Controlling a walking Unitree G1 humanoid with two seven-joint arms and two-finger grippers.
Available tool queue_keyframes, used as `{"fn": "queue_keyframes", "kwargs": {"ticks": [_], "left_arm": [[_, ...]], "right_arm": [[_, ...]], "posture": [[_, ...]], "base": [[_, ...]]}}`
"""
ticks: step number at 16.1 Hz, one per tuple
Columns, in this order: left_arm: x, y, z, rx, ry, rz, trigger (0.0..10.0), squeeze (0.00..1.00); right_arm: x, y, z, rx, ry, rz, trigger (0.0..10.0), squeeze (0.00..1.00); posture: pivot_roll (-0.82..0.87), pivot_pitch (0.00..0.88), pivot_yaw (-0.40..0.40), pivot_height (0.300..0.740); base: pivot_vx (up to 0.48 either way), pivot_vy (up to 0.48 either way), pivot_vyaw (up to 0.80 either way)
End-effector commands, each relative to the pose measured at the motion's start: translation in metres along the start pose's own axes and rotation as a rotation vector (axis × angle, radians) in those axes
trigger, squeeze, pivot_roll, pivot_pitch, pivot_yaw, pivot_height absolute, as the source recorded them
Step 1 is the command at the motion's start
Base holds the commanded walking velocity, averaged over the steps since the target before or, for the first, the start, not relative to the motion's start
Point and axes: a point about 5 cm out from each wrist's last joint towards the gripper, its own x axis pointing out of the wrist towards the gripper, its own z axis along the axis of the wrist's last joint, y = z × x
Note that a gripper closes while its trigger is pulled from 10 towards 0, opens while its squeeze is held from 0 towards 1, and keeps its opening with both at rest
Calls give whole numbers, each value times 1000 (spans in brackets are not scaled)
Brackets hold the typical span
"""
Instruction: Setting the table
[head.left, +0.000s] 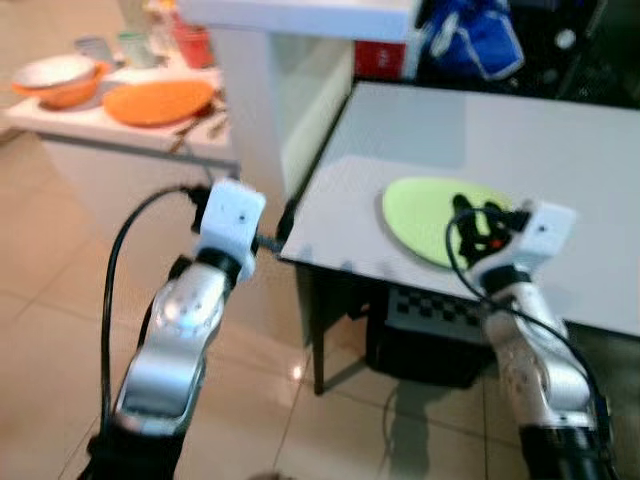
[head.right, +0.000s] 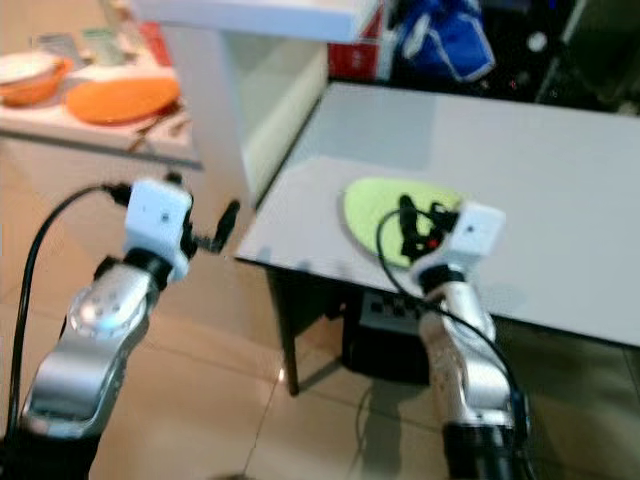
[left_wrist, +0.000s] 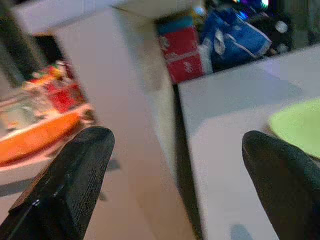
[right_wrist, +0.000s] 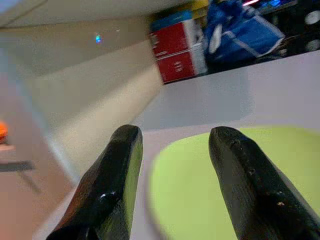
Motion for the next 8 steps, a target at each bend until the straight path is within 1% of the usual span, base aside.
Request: {"fn": "queue_keyframes", "kwargs": {"ticks": [1,2,3,4,7,8], "left_arm": [[3,6,-2,19,14,48,10000,0],[4,8,-2,14,17,66,10000,0],[4,10,-5,14,29,82,10000,0],[5,11,-7,17,40,89,10000,0],[10,12,-6,21,34,97,10000,0],[10,12,-5,22,33,100,10000,0]], "right_arm": [[-2,9,-1,16,19,12,10000,0],[-4,12,-1,9,34,9,10000,0],[-7,16,-3,-12,72,2,10000,0],[-9,21,0,-48,95,23,10000,0],[-4,30,4,-78,109,57,10000,0],[-1,33,4,-87,116,70,10000,0]], "posture": [[-19,0,31,740],[-16,0,28,740],[-21,0,36,740],[-26,0,41,740],[-13,0,29,740],[1,0,19,740]], "base": [[0,472,0],[0,472,-731],[0,472,-800],[0,472,-800],[0,471,-800],[0,472,-800]]}}
